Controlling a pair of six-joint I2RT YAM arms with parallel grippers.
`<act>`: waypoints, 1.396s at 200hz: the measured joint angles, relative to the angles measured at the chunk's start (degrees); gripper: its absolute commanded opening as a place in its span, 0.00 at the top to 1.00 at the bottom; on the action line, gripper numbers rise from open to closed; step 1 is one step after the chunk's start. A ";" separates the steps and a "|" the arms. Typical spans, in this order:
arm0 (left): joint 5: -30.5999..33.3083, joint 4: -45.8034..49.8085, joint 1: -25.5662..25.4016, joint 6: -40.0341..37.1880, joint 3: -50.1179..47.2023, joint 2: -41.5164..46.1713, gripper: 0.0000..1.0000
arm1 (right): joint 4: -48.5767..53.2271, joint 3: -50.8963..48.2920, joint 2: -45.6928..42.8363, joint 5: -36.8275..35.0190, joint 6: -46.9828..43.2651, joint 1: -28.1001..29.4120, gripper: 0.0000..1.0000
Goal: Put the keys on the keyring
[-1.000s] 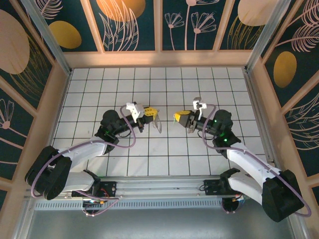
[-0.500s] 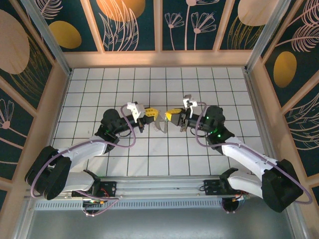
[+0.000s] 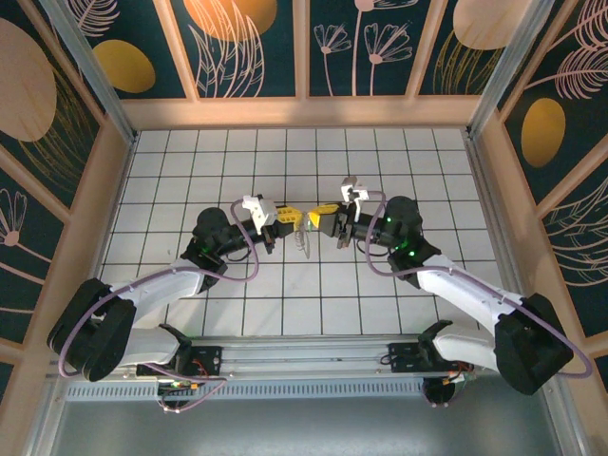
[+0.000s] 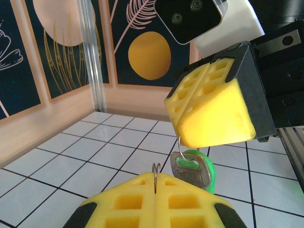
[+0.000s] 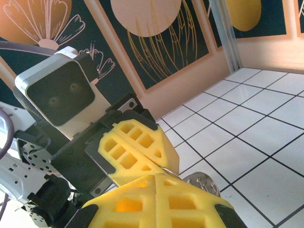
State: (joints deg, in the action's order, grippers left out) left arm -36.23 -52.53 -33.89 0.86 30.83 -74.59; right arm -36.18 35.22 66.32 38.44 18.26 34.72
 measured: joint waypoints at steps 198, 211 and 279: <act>-0.74 0.44 -0.26 0.24 0.31 0.09 1.00 | 0.39 2.19 2.51 -2.19 -2.82 1.09 1.00; -0.68 0.50 -0.26 0.26 0.31 0.20 1.00 | 0.39 2.14 2.51 -2.19 -2.82 0.76 1.00; -0.15 0.44 -0.26 0.26 0.31 0.46 1.00 | 0.63 0.57 2.49 -2.12 -2.78 -0.79 1.00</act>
State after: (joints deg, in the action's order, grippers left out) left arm -36.38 -52.10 -34.15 1.13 31.14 -74.13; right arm -35.55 35.79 68.82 36.32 15.49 33.93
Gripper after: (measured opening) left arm 0.044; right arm 0.048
